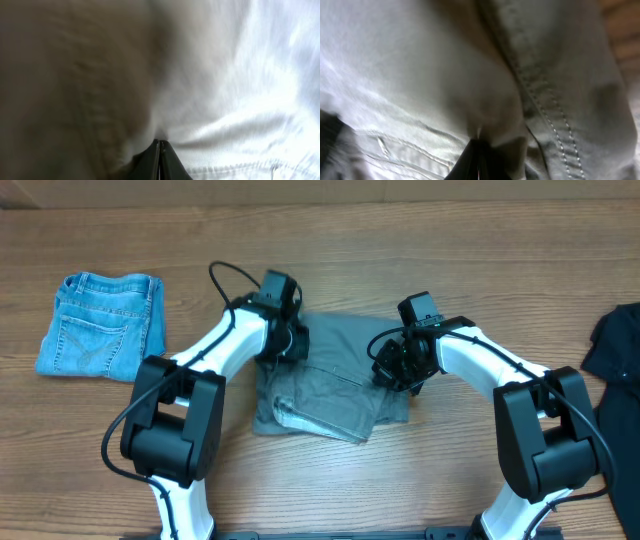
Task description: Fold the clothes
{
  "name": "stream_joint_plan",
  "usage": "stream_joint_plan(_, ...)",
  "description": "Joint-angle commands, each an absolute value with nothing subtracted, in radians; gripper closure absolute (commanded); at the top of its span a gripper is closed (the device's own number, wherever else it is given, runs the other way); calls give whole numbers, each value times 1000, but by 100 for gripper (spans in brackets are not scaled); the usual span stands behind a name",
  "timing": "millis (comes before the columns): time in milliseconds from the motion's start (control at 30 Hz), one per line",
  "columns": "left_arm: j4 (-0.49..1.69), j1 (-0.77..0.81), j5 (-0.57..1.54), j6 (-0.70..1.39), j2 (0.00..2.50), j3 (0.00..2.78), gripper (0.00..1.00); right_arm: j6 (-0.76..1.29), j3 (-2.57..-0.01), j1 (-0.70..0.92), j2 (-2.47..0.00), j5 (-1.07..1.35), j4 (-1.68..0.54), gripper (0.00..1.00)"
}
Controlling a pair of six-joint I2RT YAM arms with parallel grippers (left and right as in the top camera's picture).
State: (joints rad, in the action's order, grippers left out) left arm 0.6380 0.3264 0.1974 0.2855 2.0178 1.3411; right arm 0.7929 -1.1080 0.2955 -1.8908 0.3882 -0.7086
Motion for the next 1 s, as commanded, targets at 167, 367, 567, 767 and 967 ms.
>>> stream_joint_plan(167, 849, 280, 244, 239, 2048, 1739, 75, 566, -1117, 289, -1800, 299, -756, 96)
stream_joint_plan(367, 1202, 251, 192, 217, 2048, 1948, 35, 368, -1153, 291, -1740, 569, -751, 96)
stream_joint_plan(567, 1421, 114, 246, 237, 2048, 1934, 27, 382, -1151, 349, -1763, 569, -703, 96)
stream_joint_plan(767, 1414, -12, 442, 85, 2048, 1791, 20, 553, -1144, 407, -1842, 446, -673, 95)
stream_joint_plan(967, 1213, -8, 625, 22, 2048, 1534, 18, 628, -1132, 411, -1920, 446, -660, 96)
